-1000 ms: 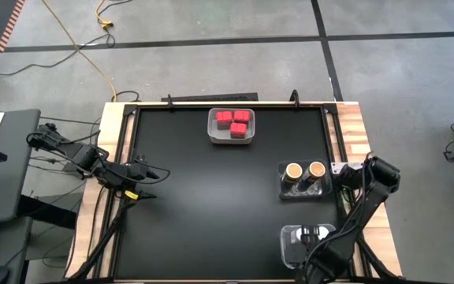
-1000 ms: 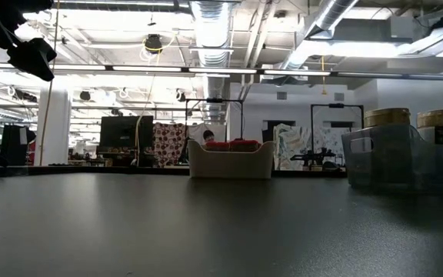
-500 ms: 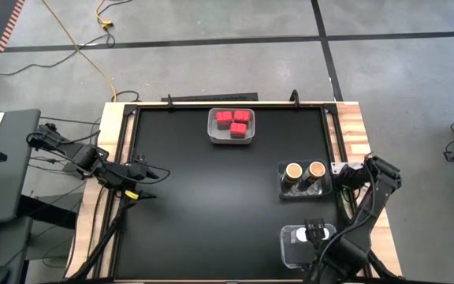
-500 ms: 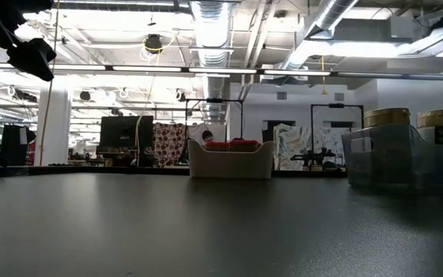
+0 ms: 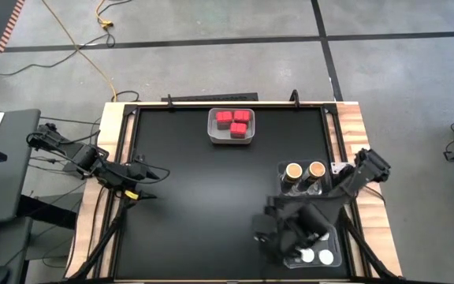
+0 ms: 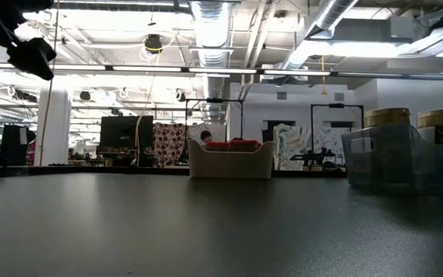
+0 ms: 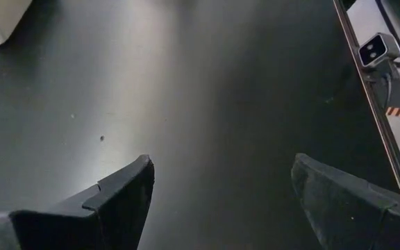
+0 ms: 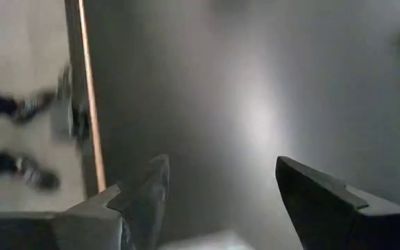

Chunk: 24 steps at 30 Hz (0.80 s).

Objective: Sort spices by type
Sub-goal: Return to Home Position

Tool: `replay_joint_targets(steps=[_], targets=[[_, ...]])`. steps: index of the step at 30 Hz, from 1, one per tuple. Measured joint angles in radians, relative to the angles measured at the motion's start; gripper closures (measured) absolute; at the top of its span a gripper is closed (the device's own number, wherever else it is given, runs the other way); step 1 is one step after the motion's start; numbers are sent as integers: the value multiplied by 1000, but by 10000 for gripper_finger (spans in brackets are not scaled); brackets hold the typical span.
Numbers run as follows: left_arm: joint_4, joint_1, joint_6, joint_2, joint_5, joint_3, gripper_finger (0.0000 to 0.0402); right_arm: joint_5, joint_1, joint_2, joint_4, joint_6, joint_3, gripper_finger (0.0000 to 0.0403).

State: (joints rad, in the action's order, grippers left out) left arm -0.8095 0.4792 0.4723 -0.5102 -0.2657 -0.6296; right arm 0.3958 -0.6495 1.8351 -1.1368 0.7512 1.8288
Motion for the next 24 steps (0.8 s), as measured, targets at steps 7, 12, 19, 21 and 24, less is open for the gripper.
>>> replay_joint_targets(steps=[7,12,19,21,24], targets=[[0,0,-72,0,-2,0,74,11,182,7,287,-240,-99,111],[15,0,-150,1,-5,0,74,8,273,10,484,-275,-240,111],[145,0,-336,82,-6,0,74,3,316,-55,637,-289,-437,111],[231,-4,-390,124,-21,0,74,0,319,-100,688,-290,-506,111],[389,-14,-481,155,-31,21,74,0,319,-192,782,-319,-621,111]])
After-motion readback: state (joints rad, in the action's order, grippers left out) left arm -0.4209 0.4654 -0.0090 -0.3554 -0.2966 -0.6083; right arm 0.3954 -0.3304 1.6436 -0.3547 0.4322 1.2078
